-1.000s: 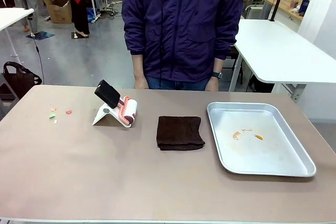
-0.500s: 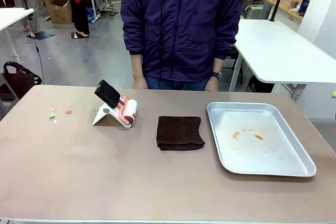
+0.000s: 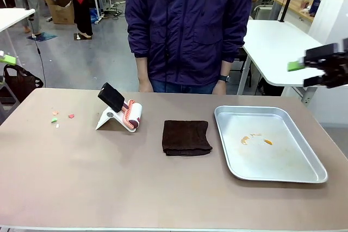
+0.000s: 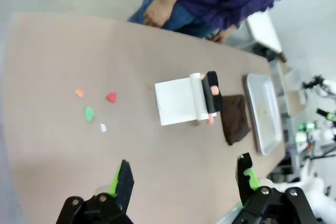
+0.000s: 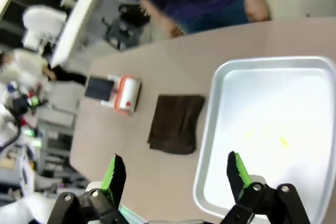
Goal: Clean the surface of the table.
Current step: Hold the Lint Roller with your left hand and the towel with your right hand.
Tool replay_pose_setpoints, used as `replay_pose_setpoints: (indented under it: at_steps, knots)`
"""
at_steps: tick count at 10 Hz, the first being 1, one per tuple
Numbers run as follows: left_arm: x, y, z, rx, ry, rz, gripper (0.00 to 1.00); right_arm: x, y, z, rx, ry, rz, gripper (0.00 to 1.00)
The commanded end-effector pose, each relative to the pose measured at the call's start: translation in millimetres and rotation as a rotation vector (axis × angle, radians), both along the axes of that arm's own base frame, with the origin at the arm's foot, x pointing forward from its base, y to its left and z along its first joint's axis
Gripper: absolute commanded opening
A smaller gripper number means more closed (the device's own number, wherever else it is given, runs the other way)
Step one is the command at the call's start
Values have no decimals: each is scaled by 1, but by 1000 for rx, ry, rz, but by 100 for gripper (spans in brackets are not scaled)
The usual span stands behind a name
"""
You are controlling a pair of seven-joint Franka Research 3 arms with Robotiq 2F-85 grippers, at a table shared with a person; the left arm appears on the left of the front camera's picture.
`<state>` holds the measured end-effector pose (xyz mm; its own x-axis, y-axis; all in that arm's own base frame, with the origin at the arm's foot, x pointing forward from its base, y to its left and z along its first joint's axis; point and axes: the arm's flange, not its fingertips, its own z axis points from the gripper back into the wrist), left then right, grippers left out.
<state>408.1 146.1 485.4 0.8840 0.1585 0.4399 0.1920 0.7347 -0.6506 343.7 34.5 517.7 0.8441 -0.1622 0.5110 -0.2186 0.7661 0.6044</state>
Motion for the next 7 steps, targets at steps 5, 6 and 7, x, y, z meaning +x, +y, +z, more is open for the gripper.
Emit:
replay_pose_setpoints:
  at_steps: [5,6,7]
  knots:
    - [15,-77,7,284,14,-63,100,20,153,1,-192,103,122,100]
    - [19,-80,8,251,5,-67,100,20,163,-3,-204,103,152,100]
    - [19,-50,5,258,-5,-79,100,23,160,-9,-233,134,99,100]
